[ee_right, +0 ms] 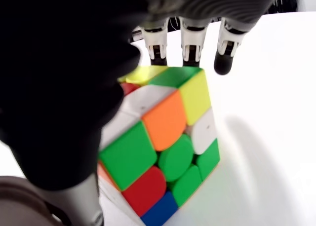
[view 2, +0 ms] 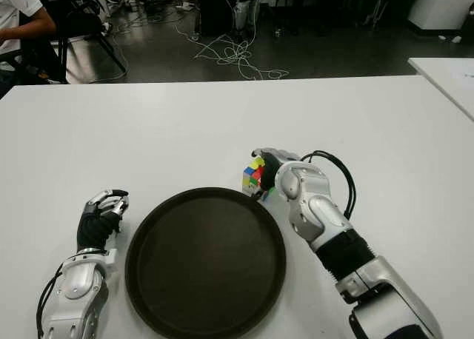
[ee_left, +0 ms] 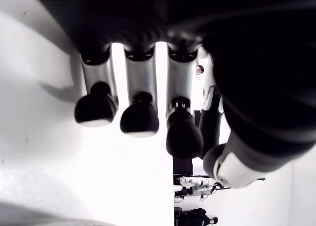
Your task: Pick up the Rubik's Cube and put it in the plate
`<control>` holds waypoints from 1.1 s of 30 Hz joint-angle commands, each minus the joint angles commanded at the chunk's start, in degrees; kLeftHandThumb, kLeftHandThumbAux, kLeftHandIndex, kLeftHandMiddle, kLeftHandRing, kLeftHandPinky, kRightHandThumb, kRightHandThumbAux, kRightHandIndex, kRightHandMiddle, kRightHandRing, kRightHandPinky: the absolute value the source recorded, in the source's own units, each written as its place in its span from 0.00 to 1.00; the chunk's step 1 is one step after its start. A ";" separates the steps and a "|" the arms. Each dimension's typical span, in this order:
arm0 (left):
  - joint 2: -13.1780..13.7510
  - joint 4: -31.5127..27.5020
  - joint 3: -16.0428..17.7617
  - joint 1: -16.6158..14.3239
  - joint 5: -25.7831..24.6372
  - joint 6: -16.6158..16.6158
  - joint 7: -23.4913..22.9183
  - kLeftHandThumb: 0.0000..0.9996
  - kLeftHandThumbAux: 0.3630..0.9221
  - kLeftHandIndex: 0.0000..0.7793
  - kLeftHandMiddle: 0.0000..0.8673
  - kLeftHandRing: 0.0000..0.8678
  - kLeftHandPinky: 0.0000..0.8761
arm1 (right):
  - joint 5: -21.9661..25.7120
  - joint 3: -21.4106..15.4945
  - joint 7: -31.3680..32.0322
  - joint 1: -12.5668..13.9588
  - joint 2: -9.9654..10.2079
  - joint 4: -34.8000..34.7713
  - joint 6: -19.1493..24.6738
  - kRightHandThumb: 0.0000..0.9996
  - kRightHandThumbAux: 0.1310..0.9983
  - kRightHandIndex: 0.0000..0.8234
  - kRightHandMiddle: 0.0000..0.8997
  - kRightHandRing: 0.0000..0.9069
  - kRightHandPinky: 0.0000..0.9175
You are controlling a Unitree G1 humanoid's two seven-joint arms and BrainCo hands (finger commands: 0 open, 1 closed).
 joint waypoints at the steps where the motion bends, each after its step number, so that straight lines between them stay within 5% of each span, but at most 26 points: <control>1: 0.07 0.08 -0.01 -0.03 0.02 -0.01 -0.01 0.71 0.61 0.57 0.93 0.95 0.93 | 0.09 -0.06 -0.13 0.04 0.02 0.02 -0.14 0.00 0.84 0.08 0.14 0.14 0.10; 25: 0.47 0.39 -0.26 0.08 0.53 -0.99 -0.22 0.71 0.61 0.57 0.93 0.95 0.93 | -0.61 0.23 -0.98 0.22 -0.34 -0.32 -0.72 0.00 0.81 0.10 0.16 0.16 0.11; 29: 0.47 0.30 -0.10 0.07 -0.02 -0.74 -0.60 0.71 0.61 0.57 0.93 0.95 0.93 | -0.43 -0.84 -4.95 0.96 0.45 0.21 -1.46 0.00 0.81 0.16 0.20 0.20 0.15; 33: 0.47 0.29 -0.04 0.05 -0.29 -0.62 -0.70 0.71 0.61 0.57 0.93 0.95 0.93 | 0.53 -2.40 -11.10 1.77 1.38 1.78 -3.94 0.00 0.84 0.31 0.27 0.28 0.30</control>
